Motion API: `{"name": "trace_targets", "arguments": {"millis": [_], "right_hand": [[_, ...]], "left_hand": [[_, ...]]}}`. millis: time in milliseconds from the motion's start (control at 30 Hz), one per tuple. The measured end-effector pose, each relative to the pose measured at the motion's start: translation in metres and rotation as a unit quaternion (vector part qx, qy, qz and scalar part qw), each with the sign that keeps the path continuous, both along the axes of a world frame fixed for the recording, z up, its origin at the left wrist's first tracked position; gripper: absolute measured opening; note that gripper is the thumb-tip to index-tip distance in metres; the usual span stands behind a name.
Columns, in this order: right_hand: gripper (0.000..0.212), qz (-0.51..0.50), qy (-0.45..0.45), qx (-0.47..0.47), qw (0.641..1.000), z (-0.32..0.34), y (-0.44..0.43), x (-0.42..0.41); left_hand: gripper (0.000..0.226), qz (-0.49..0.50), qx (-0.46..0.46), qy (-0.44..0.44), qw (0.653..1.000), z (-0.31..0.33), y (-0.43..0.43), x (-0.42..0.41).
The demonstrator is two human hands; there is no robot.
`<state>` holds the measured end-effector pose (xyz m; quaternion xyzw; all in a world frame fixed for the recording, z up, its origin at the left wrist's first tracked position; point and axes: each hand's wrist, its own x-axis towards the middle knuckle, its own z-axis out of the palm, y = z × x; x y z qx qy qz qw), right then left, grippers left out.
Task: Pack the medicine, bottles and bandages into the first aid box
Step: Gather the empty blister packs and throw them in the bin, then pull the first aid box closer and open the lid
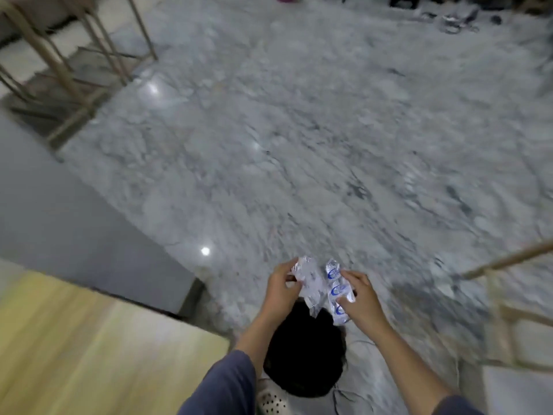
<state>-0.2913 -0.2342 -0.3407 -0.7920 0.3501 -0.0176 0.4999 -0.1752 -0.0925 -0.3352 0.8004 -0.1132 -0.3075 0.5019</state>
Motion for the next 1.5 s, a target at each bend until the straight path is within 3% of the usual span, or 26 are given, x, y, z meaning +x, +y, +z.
{"name": "trace_targets", "arguments": {"millis": [233, 400, 533, 700, 900, 1167, 1367, 1500], "right_hand": [[0.063, -0.073, -0.011, 0.003, 0.997, 0.031, -0.029, -0.067], [0.064, -0.159, -0.010, -0.024, 0.987, 0.051, -0.081, -0.135], [0.065, -0.239, 0.029, -0.029, 0.970, 0.049, -0.123, -0.204], [0.063, -0.319, 0.108, 0.011, 0.942, -0.004, -0.146, -0.290], [0.060, -0.371, 0.156, 0.073, 0.913, -0.109, -0.166, -0.370], [0.058, -0.386, 0.218, 0.165, 0.881, -0.247, -0.147, -0.419], [0.057, -0.393, 0.225, 0.197, 0.870, -0.269, -0.127, -0.426], [0.058, -0.397, 0.235, 0.176, 0.870, -0.229, -0.142, -0.431]], "left_hand": [[0.044, -0.123, 0.022, -0.036, 0.992, 0.021, -0.064, -0.039], [0.057, -0.231, 0.048, -0.064, 0.970, 0.033, -0.151, -0.085], [0.068, -0.349, 0.064, -0.059, 0.933, 0.029, -0.222, -0.141], [0.072, -0.446, 0.109, -0.055, 0.887, -0.028, -0.275, -0.225], [0.070, -0.570, 0.149, -0.046, 0.807, -0.139, -0.313, -0.318], [0.072, -0.682, 0.203, -0.029, 0.702, -0.272, -0.297, -0.368], [0.070, -0.714, 0.212, -0.051, 0.665, -0.293, -0.285, -0.364], [0.070, -0.711, 0.197, -0.070, 0.671, -0.260, -0.298, -0.359]]}}
